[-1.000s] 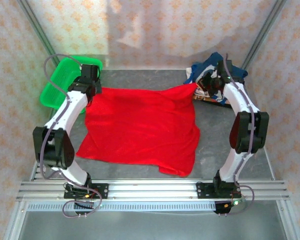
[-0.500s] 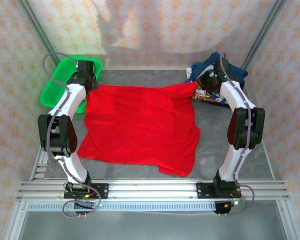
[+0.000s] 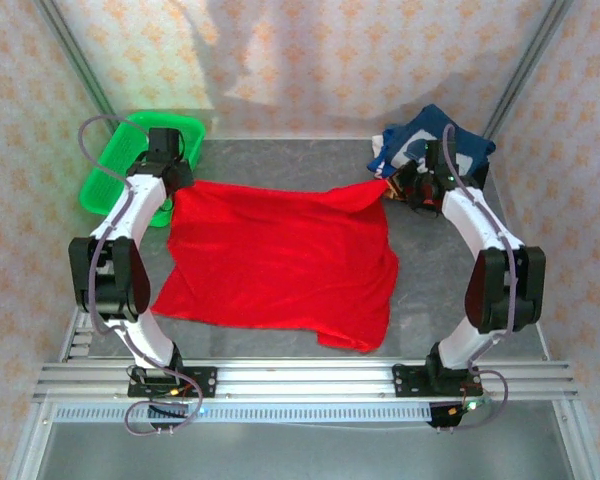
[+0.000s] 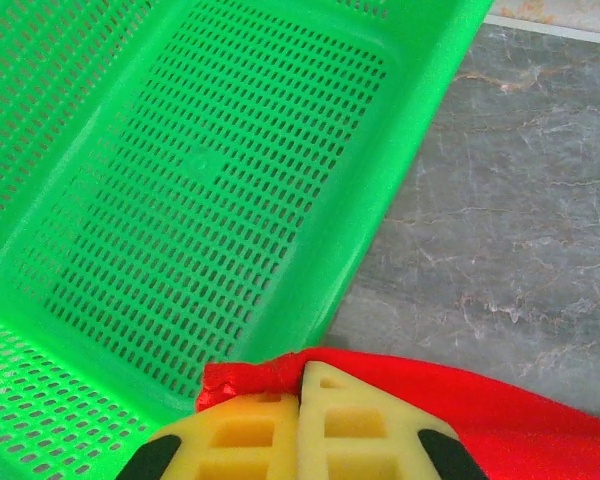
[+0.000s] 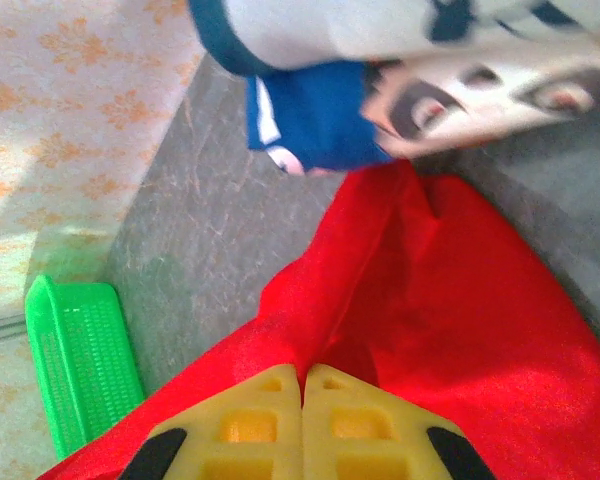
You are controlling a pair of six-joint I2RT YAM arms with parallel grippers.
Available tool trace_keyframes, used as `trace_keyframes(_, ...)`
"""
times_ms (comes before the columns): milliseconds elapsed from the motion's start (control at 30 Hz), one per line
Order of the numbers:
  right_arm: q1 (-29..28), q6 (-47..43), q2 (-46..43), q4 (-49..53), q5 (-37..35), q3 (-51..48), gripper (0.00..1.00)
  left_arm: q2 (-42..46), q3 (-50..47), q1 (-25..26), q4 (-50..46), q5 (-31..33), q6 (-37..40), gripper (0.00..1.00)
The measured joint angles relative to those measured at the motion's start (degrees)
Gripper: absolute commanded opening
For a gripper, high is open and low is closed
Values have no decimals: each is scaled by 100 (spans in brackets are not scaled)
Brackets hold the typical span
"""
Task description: Fold and stack the t-shirts
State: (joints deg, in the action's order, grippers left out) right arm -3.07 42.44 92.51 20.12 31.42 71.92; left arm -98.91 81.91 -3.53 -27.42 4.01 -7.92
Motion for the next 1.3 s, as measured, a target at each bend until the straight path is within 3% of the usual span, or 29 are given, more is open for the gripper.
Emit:
trace_keyframes(267,0,490,-953,-136,2,-1062,0,310,-527,-48,-50,-63,-79,0)
trace_keyframes(900,-79,1161,-2472,-55,4,-2361,0,782,-1274,-262,-219,-212,-70,0)
trace_keyframes(1100,-81,1178,-2739,138,7,-2686,0,778,-1115,-264,-400,-157,299,0)
trace_keyframes(1300,-81,1178,-2739,205,9,-2813,0,623,-339,-262,-531,68,697,0)
